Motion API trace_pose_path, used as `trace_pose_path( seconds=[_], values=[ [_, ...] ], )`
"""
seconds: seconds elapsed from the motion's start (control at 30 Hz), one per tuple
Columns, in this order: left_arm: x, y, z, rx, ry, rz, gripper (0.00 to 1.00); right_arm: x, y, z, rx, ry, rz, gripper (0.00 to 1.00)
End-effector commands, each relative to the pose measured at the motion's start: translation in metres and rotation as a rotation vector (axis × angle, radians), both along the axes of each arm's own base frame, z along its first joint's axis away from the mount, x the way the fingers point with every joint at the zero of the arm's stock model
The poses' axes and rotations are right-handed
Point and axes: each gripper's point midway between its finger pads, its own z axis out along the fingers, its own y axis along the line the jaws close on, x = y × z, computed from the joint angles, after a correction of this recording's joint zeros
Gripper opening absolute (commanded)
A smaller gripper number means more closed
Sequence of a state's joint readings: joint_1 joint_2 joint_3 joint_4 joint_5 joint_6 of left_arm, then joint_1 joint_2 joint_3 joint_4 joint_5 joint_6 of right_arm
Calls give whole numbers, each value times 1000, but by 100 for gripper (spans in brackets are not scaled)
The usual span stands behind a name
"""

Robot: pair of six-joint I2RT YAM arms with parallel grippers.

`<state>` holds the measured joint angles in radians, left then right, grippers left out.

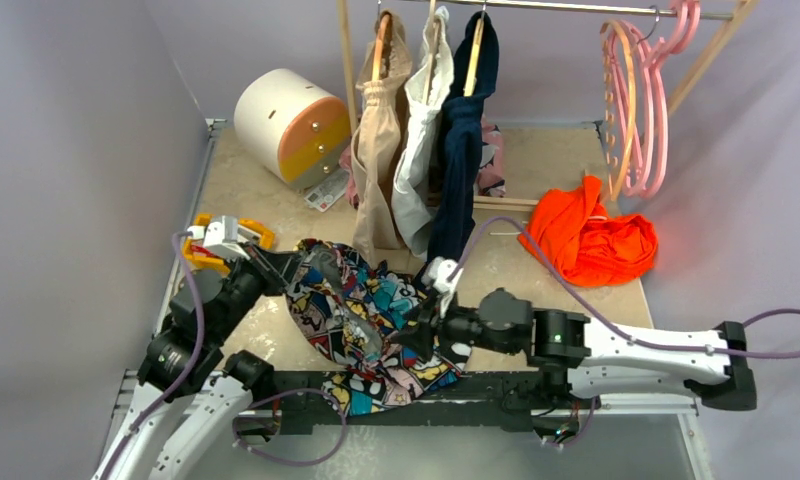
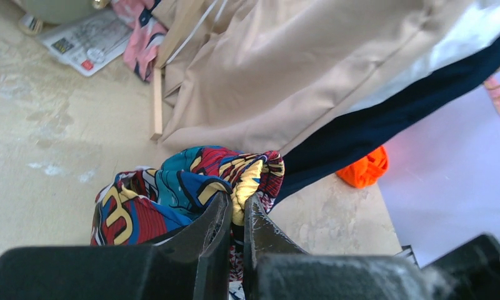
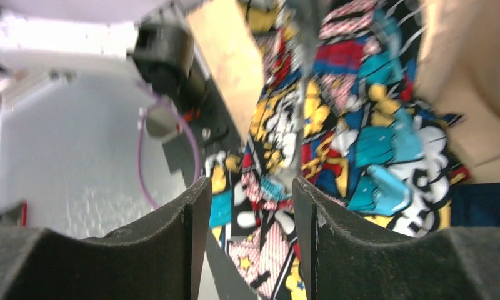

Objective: Place the shorts on the hanger
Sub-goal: Adjust the shorts at the center of the board.

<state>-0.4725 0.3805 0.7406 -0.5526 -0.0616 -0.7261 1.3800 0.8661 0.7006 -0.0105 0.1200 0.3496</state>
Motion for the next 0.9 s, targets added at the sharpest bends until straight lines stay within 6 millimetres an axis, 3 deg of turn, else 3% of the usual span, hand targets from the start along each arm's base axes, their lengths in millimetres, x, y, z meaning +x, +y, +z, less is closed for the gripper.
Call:
trace_pose_path(
  seconds=[0.0,0.23,0.4,0.63,0.87],
  values=[
    [-8,-2,39,-53,-171,-38,0,34,-2,31,103,-12,-214,53],
    [-4,0,38,-45,-154,-24,0,35,38,-22,-20,83,-223,54],
    [-4,1,38,-42,-150,-16,0,38,52,-45,-76,106,-244,55],
    [-4,4,39,-31,-150,-7,0,52,56,-72,-166,110,-339,57],
    [-3,4,38,-23,-145,-3,0,72,56,-87,-208,92,-441,52]
  ],
)
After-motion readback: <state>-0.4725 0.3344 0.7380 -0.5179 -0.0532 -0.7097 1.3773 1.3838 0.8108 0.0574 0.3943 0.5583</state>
